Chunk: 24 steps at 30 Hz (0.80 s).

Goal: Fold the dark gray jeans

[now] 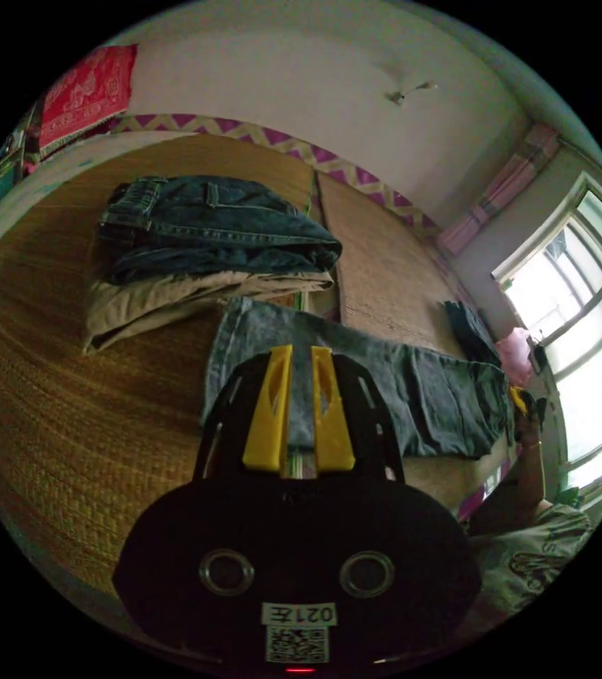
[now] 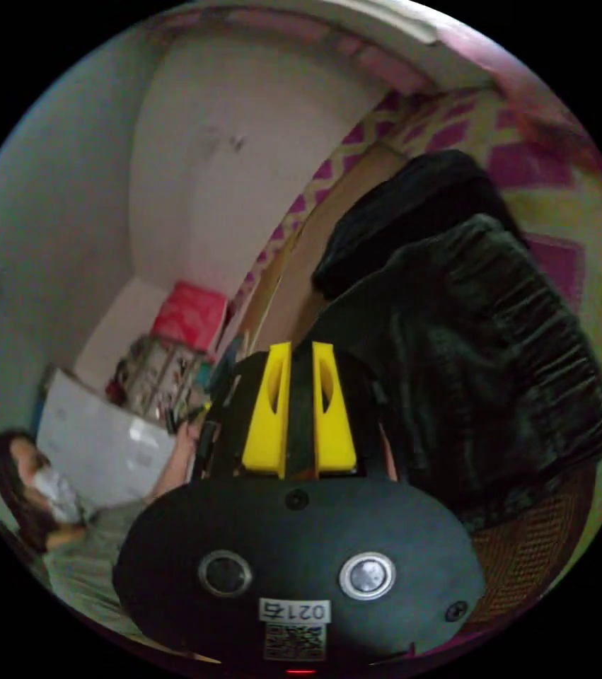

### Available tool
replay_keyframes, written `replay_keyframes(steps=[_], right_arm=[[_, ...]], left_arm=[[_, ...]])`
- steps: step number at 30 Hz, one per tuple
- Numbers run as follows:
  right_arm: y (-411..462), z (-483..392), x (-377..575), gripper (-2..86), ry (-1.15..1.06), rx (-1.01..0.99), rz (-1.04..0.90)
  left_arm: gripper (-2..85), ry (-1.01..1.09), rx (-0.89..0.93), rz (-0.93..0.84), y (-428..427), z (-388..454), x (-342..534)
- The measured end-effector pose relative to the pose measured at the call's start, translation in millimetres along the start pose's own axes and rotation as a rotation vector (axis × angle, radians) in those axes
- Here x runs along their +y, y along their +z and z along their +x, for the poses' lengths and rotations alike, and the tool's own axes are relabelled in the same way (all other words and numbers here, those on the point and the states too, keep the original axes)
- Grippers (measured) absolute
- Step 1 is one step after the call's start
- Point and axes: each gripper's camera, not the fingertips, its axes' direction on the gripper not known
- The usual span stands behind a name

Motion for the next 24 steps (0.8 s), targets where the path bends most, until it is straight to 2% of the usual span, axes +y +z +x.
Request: replay_keyframes(steps=[2, 5, 7, 9, 10, 13, 14, 16, 18, 24], right_arm=[[40, -44, 20, 2.1, -0.149, 0.010, -0.139], [121, -112, 68, -0.4, -0.416, 0.133, -0.379], [189, -144, 115, -0.8, -0.622, 0.409, -0.561], [220, -154, 148, -0.9, -0.771, 0.600, -0.580], [220, -160, 161, -1.0, -0.821, 0.651, -0.510], [221, -166, 177, -1.0, -0.839, 0.676, -0.442], [221, -166, 179, -1.0, -0.828, 0.674, -0.428], [219, -165, 177, -1.0, -0.744, 0.666, -0.404], [218, -162, 174, -1.0, -0.672, 0.647, -0.400], [217, -161, 178, -0.9, -0.605, 0.627, -0.398]], left_arm=[[5.9, -0.002, 0.015, -0.020, 8, 4, 5], [5.2, 0.014, -0.081, -0.053, 29, 10, 8], [0.7, 0.001, -0.158, -0.095, 42, 7, 10], [-0.1, -0.046, -0.161, -0.085, 34, 5, 12], [-0.2, -0.065, -0.180, -0.061, 25, 6, 15], [2.0, -0.132, -0.076, 0.055, -5, 5, 33], [2.9, -0.167, -0.050, 0.065, -9, 3, 37], [11.2, -0.287, 0.069, 0.039, -7, -5, 52], [13.0, -0.380, 0.136, 0.023, 4, -10, 61], [9.1, -0.522, 0.177, 0.051, 39, -3, 62]])
